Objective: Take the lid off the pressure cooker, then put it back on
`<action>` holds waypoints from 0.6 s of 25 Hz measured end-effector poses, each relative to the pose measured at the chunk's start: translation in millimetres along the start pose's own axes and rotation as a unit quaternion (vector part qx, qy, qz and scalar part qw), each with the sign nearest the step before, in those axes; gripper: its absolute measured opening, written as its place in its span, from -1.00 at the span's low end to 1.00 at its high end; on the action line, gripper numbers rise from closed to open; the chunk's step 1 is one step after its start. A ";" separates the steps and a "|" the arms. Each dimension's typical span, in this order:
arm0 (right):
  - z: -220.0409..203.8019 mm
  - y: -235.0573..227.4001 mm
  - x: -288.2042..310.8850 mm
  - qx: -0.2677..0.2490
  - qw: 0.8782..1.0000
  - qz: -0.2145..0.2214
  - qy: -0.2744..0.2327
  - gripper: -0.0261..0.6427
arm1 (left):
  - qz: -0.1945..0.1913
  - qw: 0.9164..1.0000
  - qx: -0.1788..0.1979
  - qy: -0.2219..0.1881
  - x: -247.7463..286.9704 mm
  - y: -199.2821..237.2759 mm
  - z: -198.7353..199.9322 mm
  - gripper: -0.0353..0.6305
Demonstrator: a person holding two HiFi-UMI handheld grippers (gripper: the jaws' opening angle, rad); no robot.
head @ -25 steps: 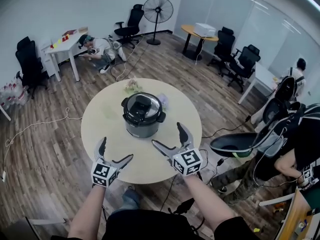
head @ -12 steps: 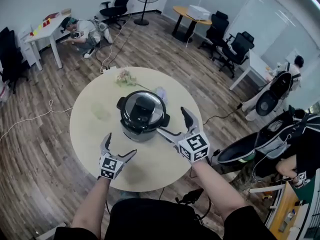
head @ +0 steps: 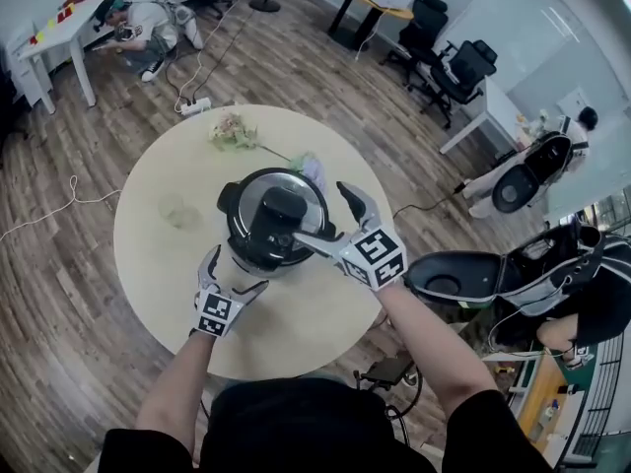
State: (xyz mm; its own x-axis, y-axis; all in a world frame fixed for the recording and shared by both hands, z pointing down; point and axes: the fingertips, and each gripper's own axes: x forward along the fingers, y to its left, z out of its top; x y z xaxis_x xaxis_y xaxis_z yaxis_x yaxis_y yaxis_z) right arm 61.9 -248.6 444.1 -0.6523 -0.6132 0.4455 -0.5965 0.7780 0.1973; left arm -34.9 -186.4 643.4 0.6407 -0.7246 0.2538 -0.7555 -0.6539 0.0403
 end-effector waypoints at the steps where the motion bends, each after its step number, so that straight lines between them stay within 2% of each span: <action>1: -3.0 -0.3 6.8 -0.005 1.000 0.013 0.011 0.73 | -0.002 1.000 -0.004 0.000 4.5 -0.1 -0.9 0.88; 6: -17.0 2.5 41.4 -0.037 0.992 0.089 0.078 0.67 | -0.020 1.000 -0.008 -0.006 25.0 -1.3 5.7 0.88; 15: -43.4 7.3 90.8 -0.071 0.961 0.187 0.190 0.52 | 0.005 1.000 0.003 -0.014 33.6 5.6 6.9 0.88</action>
State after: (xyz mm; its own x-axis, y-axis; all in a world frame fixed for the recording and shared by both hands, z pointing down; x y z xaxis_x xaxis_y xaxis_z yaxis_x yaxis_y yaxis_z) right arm 18.7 -292.6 523.9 -0.5743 -0.2143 0.7901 -0.2666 0.9615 0.0670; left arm -16.7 -215.9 645.5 0.6365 -0.7370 0.2274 -0.7613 -0.6476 0.0320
